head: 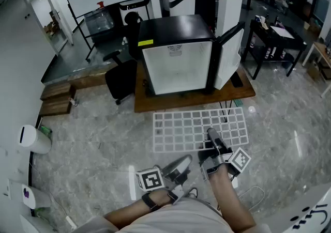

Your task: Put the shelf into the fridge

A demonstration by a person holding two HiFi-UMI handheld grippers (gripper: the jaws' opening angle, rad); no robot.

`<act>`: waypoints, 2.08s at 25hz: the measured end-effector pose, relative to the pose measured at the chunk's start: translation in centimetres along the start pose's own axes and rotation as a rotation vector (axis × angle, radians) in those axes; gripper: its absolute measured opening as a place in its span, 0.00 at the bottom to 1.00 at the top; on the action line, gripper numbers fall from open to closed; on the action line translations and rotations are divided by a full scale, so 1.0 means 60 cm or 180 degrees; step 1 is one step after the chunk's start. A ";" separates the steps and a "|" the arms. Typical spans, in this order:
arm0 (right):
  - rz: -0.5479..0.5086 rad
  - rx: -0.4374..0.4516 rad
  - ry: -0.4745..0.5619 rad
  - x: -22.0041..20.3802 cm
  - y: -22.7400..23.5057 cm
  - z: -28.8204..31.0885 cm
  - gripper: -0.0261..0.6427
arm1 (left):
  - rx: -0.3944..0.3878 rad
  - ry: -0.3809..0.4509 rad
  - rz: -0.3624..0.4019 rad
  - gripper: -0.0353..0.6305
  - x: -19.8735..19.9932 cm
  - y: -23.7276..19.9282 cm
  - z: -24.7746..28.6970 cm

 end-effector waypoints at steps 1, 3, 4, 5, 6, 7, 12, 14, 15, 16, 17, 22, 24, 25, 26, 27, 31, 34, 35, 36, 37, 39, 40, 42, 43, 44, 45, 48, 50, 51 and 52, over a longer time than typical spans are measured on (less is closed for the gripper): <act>0.0000 0.0000 0.0002 0.001 0.000 0.001 0.11 | 0.0019 -0.0006 0.0008 0.06 0.000 -0.003 0.000; 0.0003 -0.0004 0.0006 0.003 0.001 0.002 0.11 | 0.0037 -0.0009 0.0007 0.06 0.000 -0.006 0.000; 0.0005 -0.0017 0.0007 0.003 0.002 0.002 0.11 | 0.0031 -0.0007 -0.0004 0.06 -0.001 -0.004 0.000; 0.0010 -0.0026 0.0005 0.002 0.003 0.001 0.11 | 0.0018 -0.0005 -0.0017 0.06 -0.002 0.000 0.001; 0.0017 -0.0025 -0.0002 0.001 0.003 0.001 0.11 | 0.0006 -0.0005 -0.0026 0.06 -0.003 0.004 0.001; 0.0026 -0.0023 -0.0008 0.000 0.003 0.001 0.11 | 0.0000 -0.0003 -0.0030 0.06 -0.003 0.005 0.002; 0.0040 -0.0005 -0.0040 0.002 0.004 0.000 0.11 | 0.0000 0.0012 -0.0030 0.06 -0.007 0.005 0.006; 0.0043 0.0042 -0.0057 0.004 0.001 -0.002 0.11 | 0.0001 0.0008 -0.0040 0.06 -0.010 0.006 0.006; 0.0043 0.0081 -0.0061 0.005 -0.002 -0.001 0.11 | 0.0004 0.0005 -0.0045 0.06 -0.012 0.006 0.006; 0.0046 0.0106 -0.0060 0.008 -0.004 0.001 0.11 | 0.0010 0.0005 -0.0049 0.06 -0.013 0.006 0.006; 0.0057 0.0117 -0.0054 0.012 -0.004 0.003 0.11 | 0.0020 0.0006 -0.0049 0.06 -0.014 0.006 0.007; 0.0114 0.0107 -0.0040 0.037 -0.002 0.017 0.11 | 0.0129 0.0035 0.0005 0.06 -0.020 0.004 0.016; 0.0093 0.0063 -0.0059 0.046 0.003 0.024 0.11 | 0.0196 0.0064 0.0045 0.06 -0.020 0.000 0.019; 0.0088 0.0046 -0.0073 0.050 0.007 0.028 0.11 | 0.0224 0.0083 0.0068 0.06 -0.020 -0.001 0.021; 0.0087 0.0051 -0.0094 0.054 0.009 0.033 0.11 | 0.0232 0.0108 0.0085 0.06 -0.020 0.000 0.023; 0.0091 0.0065 -0.0115 0.057 0.011 0.039 0.11 | 0.0230 0.0134 0.0094 0.06 -0.019 0.003 0.024; 0.0116 0.0059 -0.0131 0.071 0.017 0.062 0.11 | 0.0265 0.0222 0.0143 0.06 -0.006 0.007 0.023; 0.0091 0.0026 -0.0118 0.081 0.029 0.086 0.11 | 0.0277 0.0261 0.0164 0.06 0.011 -0.002 0.023; 0.0087 0.0016 -0.0116 0.083 0.034 0.097 0.11 | 0.0286 0.0265 0.0164 0.06 0.019 -0.008 0.022; 0.0086 0.0006 -0.0115 0.085 0.040 0.111 0.11 | 0.0300 0.0266 0.0168 0.06 0.030 -0.015 0.021; 0.0088 -0.0002 -0.0115 0.087 0.047 0.126 0.11 | 0.0310 0.0266 0.0171 0.06 0.042 -0.022 0.019; 0.0082 -0.0021 -0.0114 0.091 0.060 0.159 0.11 | 0.0317 0.0261 0.0167 0.06 0.072 -0.041 0.016; 0.0073 -0.0037 -0.0108 0.094 0.068 0.178 0.11 | 0.0318 0.0250 0.0165 0.06 0.089 -0.052 0.014; 0.0060 -0.0065 -0.0074 0.100 0.082 0.219 0.11 | 0.0306 0.0209 0.0164 0.06 0.130 -0.075 0.010; 0.0054 -0.0077 -0.0048 0.104 0.089 0.241 0.11 | 0.0294 0.0182 0.0165 0.06 0.153 -0.086 0.010; 0.0045 -0.0086 -0.0020 0.109 0.096 0.263 0.11 | 0.0277 0.0147 0.0167 0.06 0.177 -0.096 0.011; 0.0032 -0.0089 0.0007 0.115 0.101 0.285 0.11 | 0.0260 0.0103 0.0172 0.06 0.200 -0.106 0.012; -0.0012 -0.0084 0.0070 0.130 0.117 0.348 0.11 | 0.0159 -0.0032 0.0192 0.06 0.267 -0.131 0.015; -0.0017 -0.0089 0.0102 0.141 0.129 0.382 0.11 | 0.0092 -0.0108 0.0204 0.06 0.306 -0.144 0.017; -0.0017 -0.0094 0.0120 0.146 0.135 0.397 0.11 | 0.0077 -0.0141 0.0211 0.06 0.324 -0.152 0.017; -0.0017 -0.0103 0.0136 0.151 0.141 0.409 0.11 | 0.0068 -0.0164 0.0213 0.06 0.341 -0.160 0.017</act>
Point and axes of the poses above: the fingertips, and each gripper's own axes: z forward along the fingers, y to its right, x out of its top, the point moved 3 cm from there along -z, backward along the fingers, and after that the axes turned 9 degrees about -y, right-handed, at the moved point
